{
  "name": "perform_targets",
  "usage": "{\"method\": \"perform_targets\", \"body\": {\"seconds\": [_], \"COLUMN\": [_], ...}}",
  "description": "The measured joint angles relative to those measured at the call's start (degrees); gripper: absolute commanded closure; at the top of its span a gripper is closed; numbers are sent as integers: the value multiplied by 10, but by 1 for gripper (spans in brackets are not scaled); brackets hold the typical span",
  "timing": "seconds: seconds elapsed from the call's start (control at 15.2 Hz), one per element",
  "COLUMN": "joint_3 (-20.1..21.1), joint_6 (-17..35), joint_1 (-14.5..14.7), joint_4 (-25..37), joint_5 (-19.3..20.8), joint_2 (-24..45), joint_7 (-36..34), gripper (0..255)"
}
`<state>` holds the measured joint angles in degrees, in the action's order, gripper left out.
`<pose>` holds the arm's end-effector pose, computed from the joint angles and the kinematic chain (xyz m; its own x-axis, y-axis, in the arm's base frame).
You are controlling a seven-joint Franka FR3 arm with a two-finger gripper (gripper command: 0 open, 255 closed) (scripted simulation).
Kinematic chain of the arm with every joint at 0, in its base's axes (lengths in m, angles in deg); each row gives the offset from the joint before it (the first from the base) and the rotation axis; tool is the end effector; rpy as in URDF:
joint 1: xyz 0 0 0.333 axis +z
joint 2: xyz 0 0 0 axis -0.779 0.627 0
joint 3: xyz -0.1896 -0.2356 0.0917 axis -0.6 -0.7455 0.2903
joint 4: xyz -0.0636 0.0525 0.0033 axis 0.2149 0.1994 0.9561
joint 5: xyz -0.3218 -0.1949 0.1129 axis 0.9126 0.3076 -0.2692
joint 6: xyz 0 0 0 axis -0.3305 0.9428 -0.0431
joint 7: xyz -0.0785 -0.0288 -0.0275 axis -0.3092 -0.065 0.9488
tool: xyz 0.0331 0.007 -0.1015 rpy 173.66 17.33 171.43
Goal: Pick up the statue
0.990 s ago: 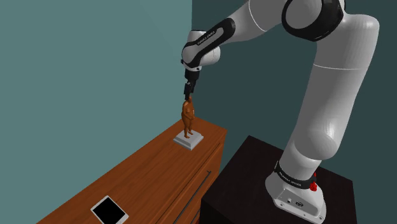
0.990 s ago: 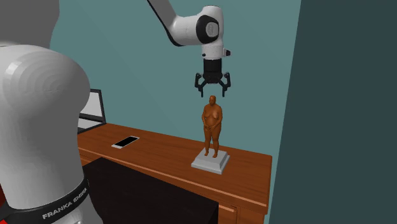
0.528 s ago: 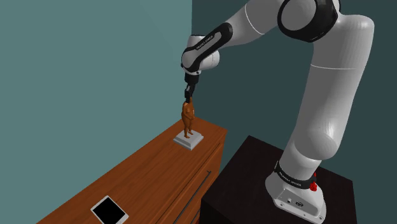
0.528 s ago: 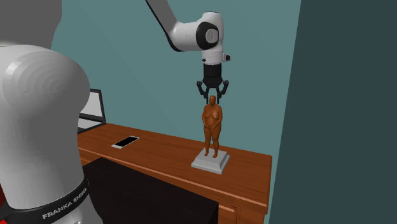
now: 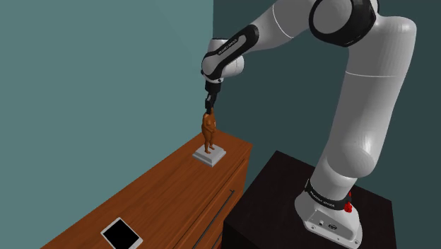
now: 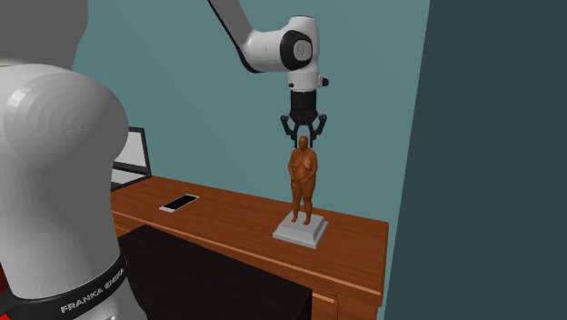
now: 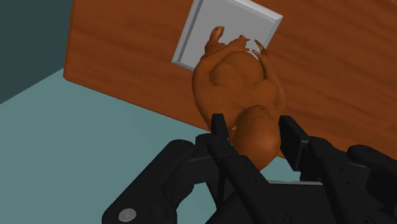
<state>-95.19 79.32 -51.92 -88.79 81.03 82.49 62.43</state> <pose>0.5749 -0.0820 0.3551 0.9088 0.4023 0.1103 0.4018 -0.9153 0.0275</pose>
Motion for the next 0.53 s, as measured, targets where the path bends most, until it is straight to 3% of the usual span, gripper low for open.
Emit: {"method": "perform_targets", "body": {"seconds": [0.53], "joint_3": [-1], "joint_6": [-54], "joint_1": [1], "joint_4": [25], "joint_5": [9], "joint_2": [-29], "joint_7": [-8], "gripper": [255]}}
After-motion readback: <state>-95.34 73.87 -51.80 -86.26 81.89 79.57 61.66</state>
